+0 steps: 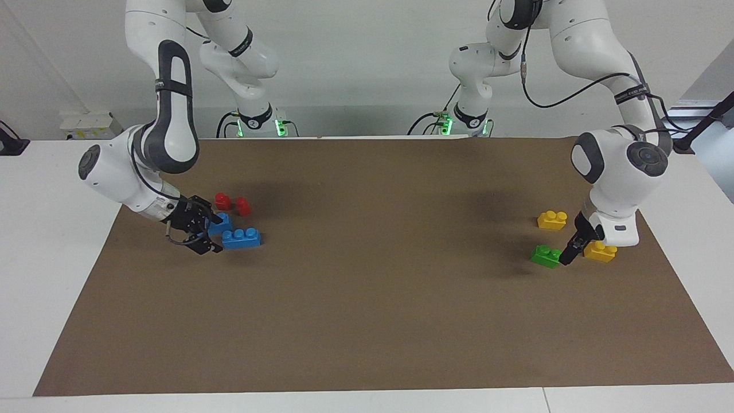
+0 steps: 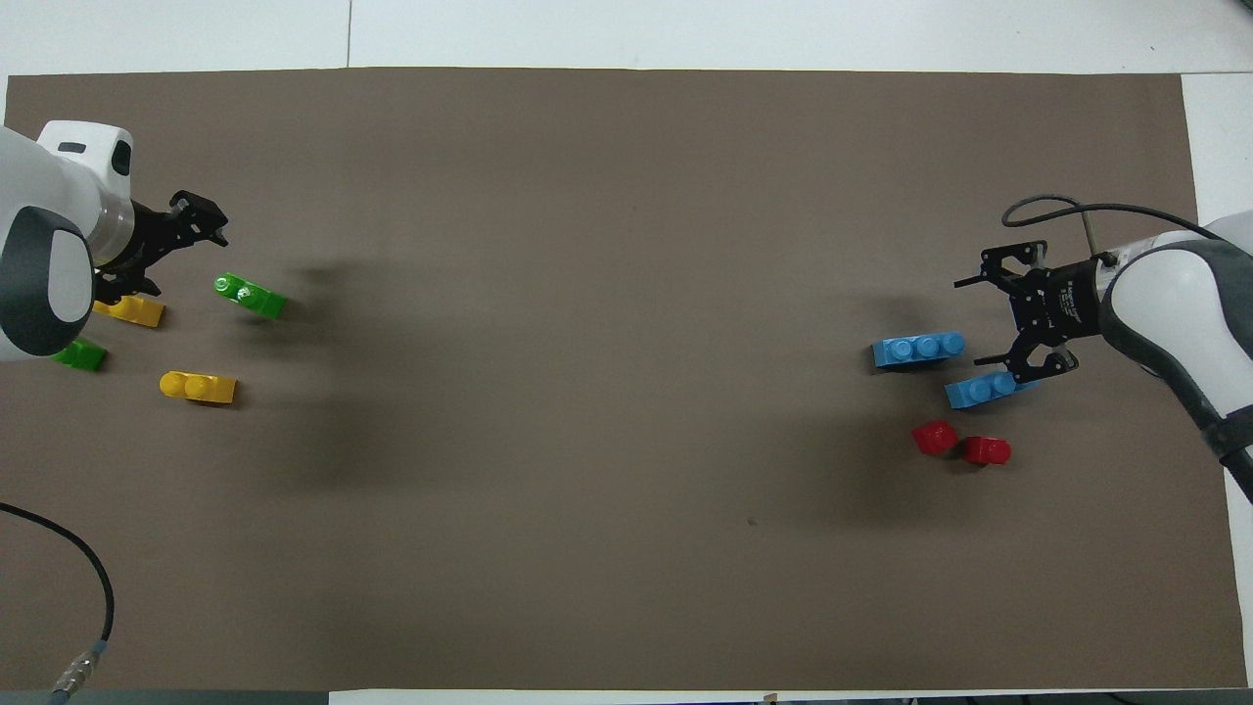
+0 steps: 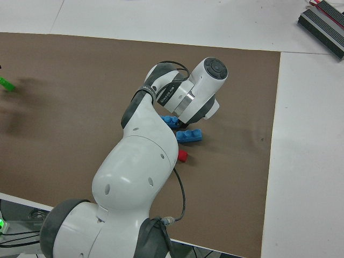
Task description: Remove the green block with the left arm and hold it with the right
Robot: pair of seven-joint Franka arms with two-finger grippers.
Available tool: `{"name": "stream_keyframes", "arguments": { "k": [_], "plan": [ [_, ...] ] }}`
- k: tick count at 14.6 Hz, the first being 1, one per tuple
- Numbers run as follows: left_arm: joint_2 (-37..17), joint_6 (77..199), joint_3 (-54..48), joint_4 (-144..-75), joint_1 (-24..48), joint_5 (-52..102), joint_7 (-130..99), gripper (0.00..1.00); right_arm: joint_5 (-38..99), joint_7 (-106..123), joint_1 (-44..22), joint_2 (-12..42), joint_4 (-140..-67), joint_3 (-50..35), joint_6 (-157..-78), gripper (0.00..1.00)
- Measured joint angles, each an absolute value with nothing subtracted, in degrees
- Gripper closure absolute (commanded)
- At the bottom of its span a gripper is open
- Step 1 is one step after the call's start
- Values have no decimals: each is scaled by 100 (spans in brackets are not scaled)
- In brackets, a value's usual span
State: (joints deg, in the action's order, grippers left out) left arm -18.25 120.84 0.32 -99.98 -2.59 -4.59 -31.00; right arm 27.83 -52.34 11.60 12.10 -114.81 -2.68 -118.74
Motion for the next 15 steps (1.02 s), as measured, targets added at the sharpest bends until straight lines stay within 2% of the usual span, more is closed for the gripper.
{"name": "stream_keyframes", "arguments": {
  "k": [3,6,11,15],
  "plan": [
    [-1492,11630,24,-9987,-257,-460,-2174,0,2423,-5233,1153,924,-11393,-278,-11626,0],
    [-1148,11175,-18,-9986,-239,-460,-1525,0,1861,-5232,1145,645,-11011,-320,-11063,0],
    [-574,10417,-131,-9978,-182,-460,-907,0,1262,-4718,1008,549,-10142,-367,-10155,0],
    [-3,9848,-148,-9979,-181,-333,-492,0,823,-3659,764,379,-9727,-378,-9681,0]
  ]
}}
